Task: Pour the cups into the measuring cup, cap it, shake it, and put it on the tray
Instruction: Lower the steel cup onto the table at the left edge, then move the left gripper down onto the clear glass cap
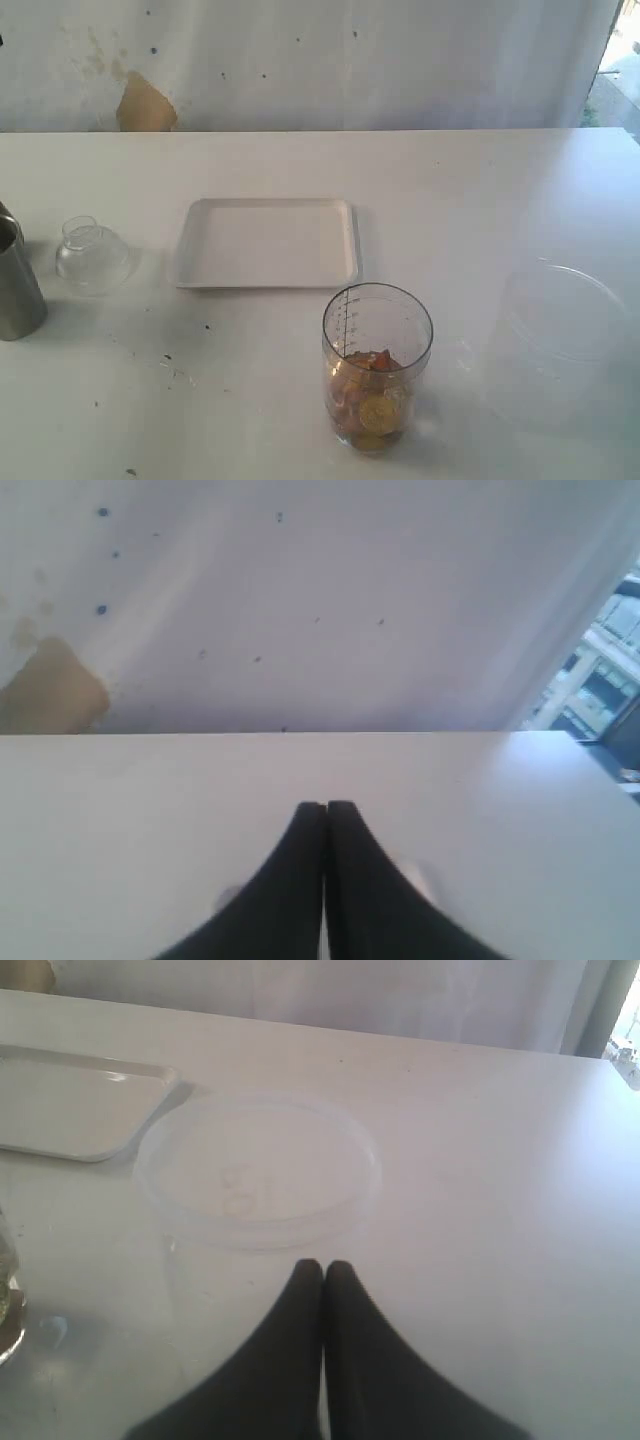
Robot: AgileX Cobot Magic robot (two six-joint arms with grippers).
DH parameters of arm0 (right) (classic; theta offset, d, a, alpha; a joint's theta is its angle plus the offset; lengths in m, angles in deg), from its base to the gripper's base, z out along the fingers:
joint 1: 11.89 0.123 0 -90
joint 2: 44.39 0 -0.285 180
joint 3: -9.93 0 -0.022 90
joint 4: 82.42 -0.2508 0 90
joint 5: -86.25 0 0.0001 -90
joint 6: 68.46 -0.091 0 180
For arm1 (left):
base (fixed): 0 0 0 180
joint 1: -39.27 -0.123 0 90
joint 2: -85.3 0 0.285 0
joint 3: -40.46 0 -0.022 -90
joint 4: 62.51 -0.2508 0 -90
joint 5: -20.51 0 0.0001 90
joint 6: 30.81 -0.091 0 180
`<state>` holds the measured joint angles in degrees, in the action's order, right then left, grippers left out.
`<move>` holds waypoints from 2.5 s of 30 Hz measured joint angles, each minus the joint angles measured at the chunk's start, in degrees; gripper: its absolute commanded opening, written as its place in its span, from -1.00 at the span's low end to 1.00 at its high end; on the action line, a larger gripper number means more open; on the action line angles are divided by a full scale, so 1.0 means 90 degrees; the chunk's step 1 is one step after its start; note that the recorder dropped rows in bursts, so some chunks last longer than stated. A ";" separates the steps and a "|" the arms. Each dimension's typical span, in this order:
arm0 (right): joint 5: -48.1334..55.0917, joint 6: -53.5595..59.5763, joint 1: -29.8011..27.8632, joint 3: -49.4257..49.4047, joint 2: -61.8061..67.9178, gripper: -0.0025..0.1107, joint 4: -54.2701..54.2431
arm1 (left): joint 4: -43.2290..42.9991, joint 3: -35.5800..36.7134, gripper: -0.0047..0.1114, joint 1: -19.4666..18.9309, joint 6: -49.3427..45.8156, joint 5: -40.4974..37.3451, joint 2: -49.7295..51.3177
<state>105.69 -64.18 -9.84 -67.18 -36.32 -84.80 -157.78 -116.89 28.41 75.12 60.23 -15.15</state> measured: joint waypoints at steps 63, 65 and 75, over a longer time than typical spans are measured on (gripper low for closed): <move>0.0000 0.0000 0.0000 0.0000 0.0000 -0.96 0.0000 | 0.9811 -0.5971 -0.07 0.2913 -1.1356 -1.2169 0.5215; 0.0000 0.0000 0.0000 0.0000 0.0000 -0.96 0.0000 | 0.9751 -0.5883 -0.07 0.2913 -1.1290 -1.2169 0.5215; 0.0000 0.0000 0.0000 0.0000 0.0000 -0.96 0.0000 | 0.9496 -0.5058 -0.07 0.2873 -1.1334 -1.2196 0.5215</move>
<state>105.69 -64.18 -9.84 -67.18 -36.32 -84.80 -72.32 -162.41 54.26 -26.89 -49.54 31.78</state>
